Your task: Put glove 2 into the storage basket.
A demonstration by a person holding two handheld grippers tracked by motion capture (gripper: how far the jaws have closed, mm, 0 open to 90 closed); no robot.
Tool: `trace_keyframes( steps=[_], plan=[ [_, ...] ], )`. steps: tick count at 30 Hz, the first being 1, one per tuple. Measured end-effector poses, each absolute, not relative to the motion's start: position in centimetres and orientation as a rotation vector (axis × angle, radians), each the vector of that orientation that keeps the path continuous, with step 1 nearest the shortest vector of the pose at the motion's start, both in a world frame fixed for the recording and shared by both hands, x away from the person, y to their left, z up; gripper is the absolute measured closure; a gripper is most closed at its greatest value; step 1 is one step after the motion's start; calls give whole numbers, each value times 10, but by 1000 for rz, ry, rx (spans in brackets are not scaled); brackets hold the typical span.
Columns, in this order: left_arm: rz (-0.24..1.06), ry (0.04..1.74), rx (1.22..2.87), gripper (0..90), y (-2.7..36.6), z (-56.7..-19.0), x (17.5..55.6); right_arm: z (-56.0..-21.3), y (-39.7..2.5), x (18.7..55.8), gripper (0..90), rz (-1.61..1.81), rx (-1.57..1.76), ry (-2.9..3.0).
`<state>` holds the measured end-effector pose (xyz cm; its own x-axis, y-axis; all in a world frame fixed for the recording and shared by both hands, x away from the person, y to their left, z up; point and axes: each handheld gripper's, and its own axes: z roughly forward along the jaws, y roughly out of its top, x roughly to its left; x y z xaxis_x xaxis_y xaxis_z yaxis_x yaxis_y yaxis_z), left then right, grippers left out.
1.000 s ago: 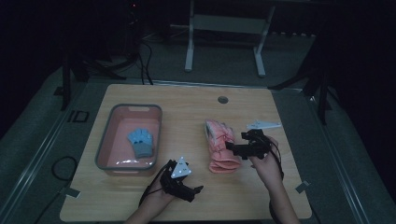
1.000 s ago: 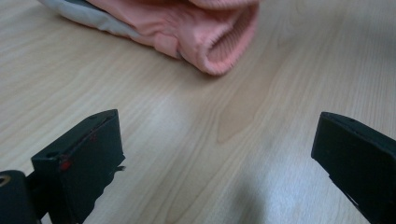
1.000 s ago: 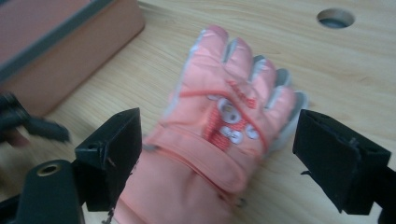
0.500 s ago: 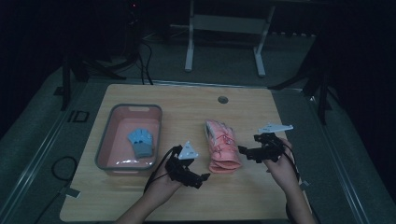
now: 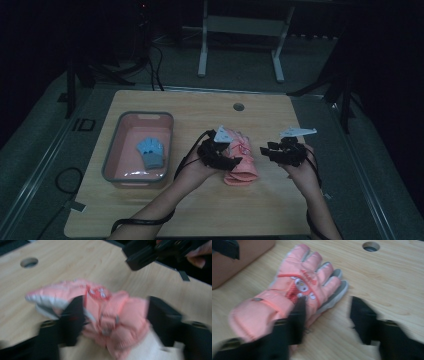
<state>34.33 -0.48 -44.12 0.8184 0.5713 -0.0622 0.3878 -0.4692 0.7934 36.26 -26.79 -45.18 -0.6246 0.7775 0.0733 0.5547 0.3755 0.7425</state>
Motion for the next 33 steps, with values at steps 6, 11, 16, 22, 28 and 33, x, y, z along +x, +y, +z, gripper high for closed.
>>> trace_keyframes(
  steps=[6,11,16,22,28,33],
  plan=[
    [294,777,2155,525,-17,-447,365,-455,-254,374,596,1091,1165,2361],
    [178,931,2178,329,-18,-473,386,-471,-241,388,501,1085,1212,2375],
    [95,1051,2142,249,-11,-491,395,-486,-236,392,481,1130,1289,2420],
    [-31,1093,2121,239,-8,-513,399,-507,-234,399,431,1103,1413,2453],
    [-202,1153,2033,235,-2,-536,409,-521,-235,408,385,1067,1521,2485],
    [-298,1164,1978,270,2,-549,413,-532,-239,415,410,1133,1624,2521]
  ],
)
